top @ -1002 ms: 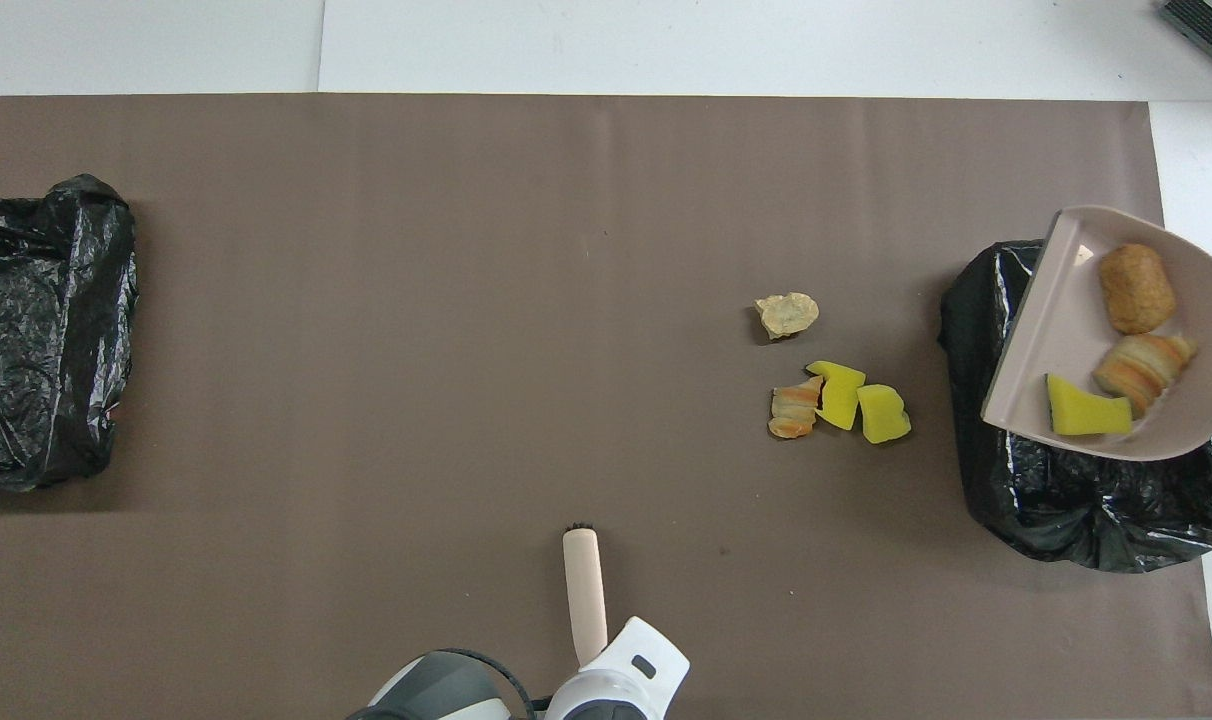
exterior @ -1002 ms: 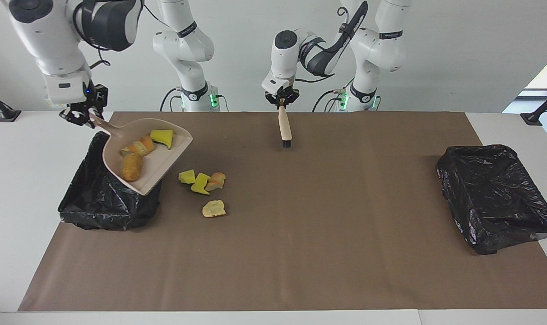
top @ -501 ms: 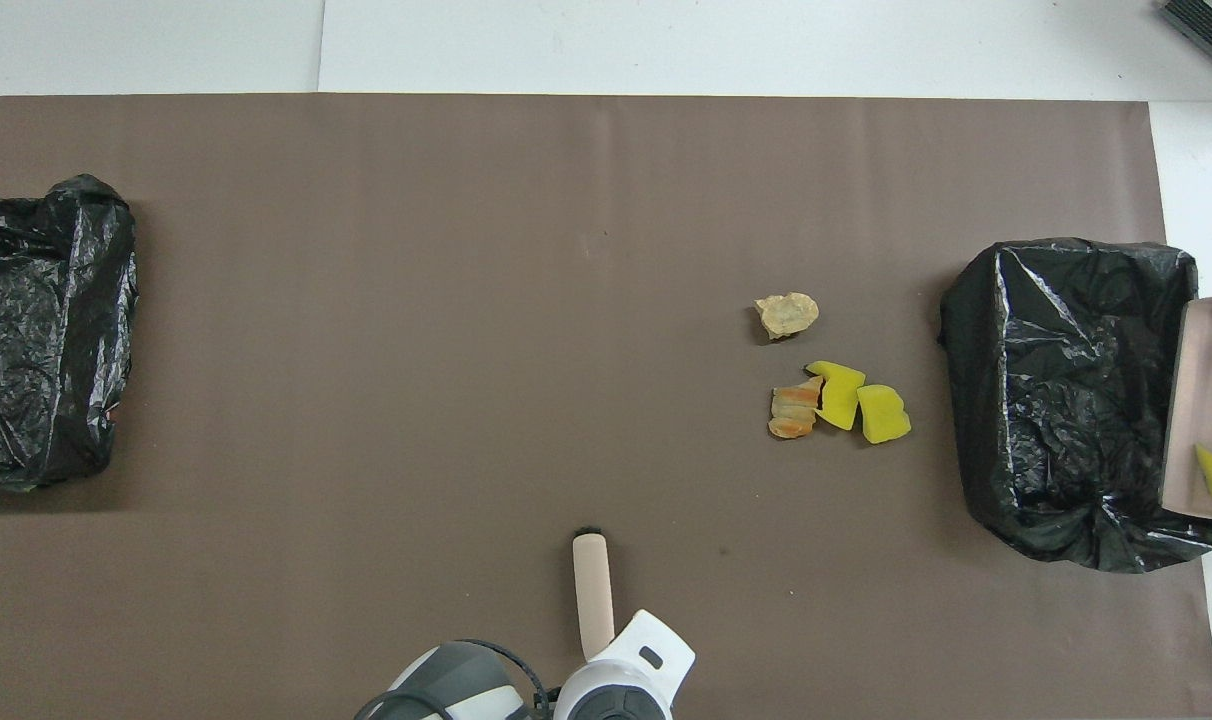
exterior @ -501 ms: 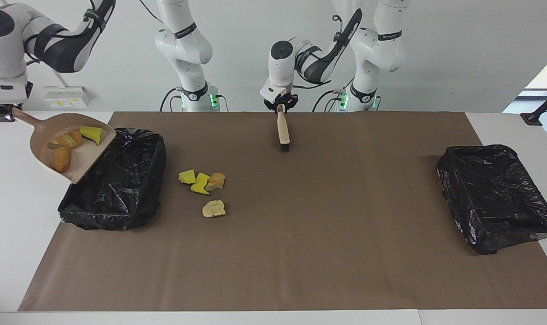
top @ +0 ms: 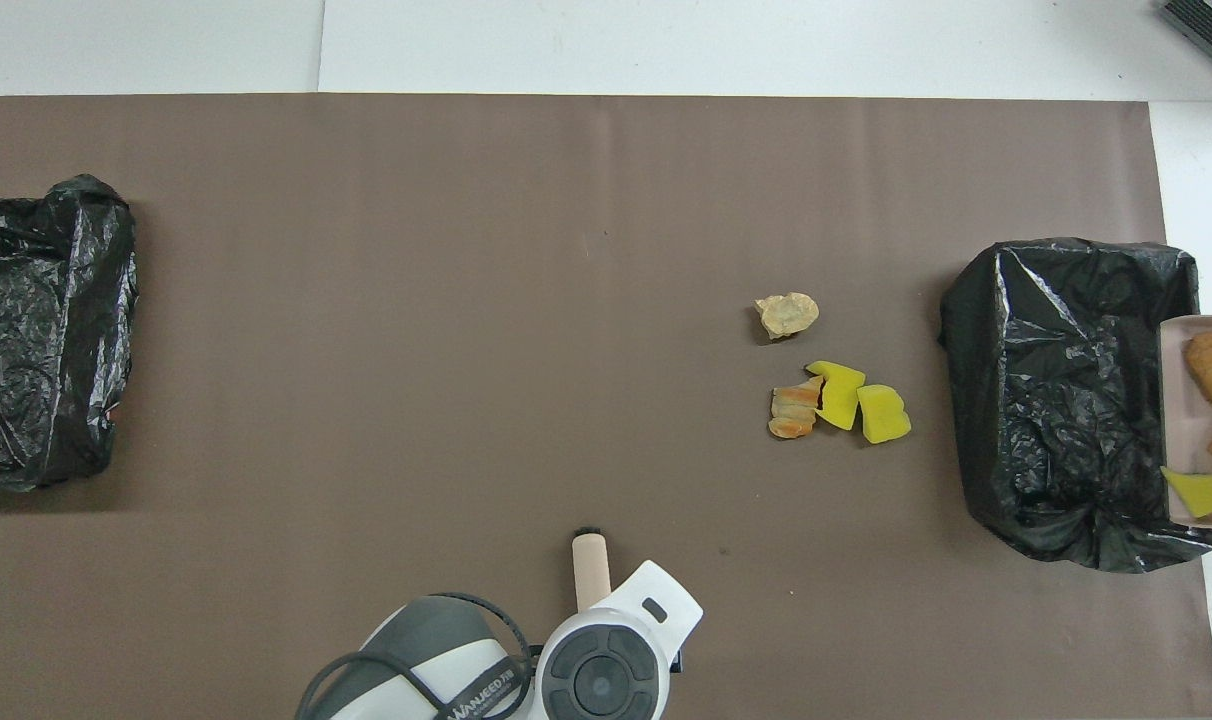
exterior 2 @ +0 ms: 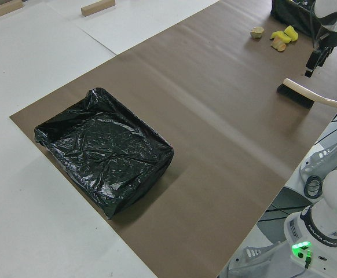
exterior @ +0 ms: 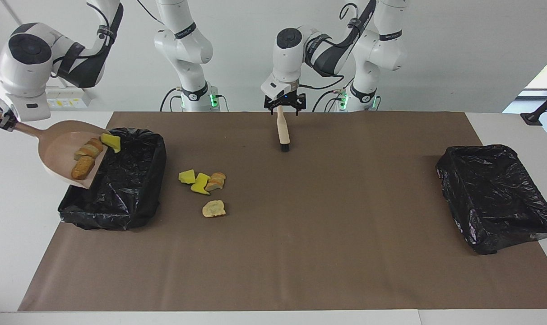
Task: Sweep and dump trash in bin
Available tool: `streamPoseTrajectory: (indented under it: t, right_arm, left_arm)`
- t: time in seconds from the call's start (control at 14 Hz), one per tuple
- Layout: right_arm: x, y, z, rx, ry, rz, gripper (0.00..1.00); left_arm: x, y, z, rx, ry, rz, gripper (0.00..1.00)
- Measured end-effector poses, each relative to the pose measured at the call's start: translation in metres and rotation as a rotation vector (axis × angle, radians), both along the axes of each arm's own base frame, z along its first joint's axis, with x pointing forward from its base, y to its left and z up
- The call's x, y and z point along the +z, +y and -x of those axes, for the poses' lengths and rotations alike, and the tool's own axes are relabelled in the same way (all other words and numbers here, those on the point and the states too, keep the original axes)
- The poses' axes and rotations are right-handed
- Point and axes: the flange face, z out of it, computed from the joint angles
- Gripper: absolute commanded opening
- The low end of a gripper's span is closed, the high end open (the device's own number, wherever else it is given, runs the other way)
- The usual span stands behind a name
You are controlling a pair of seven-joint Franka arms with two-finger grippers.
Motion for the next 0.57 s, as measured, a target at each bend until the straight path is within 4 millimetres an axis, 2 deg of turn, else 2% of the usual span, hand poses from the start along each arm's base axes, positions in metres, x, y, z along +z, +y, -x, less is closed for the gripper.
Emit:
streamPoseTrajectory:
  t: [0.14, 0.21, 0.36, 0.57]
  right_arm:
    - [0.001, 0.0, -0.001, 0.018, 0.01, 0.028, 0.0]
    - [0.001, 0.0, -0.003, 0.034, 0.012, 0.046, 0.0]
    - [0.001, 0.003, -0.007, 0.068, 0.033, 0.093, 0.0]
    - [0.004, 0.019, -0.014, 0.09, 0.069, 0.132, 0.0]
  left_arm:
    - [0.034, 0.014, -0.032, -0.018, -0.033, 0.012, 1.0]
    - [0.055, 0.027, -0.052, -0.031, -0.043, 0.022, 1.0]
    - [0.103, 0.062, -0.089, -0.069, -0.077, 0.008, 1.0]
    - [0.154, 0.11, -0.126, -0.095, -0.122, -0.009, 1.0]
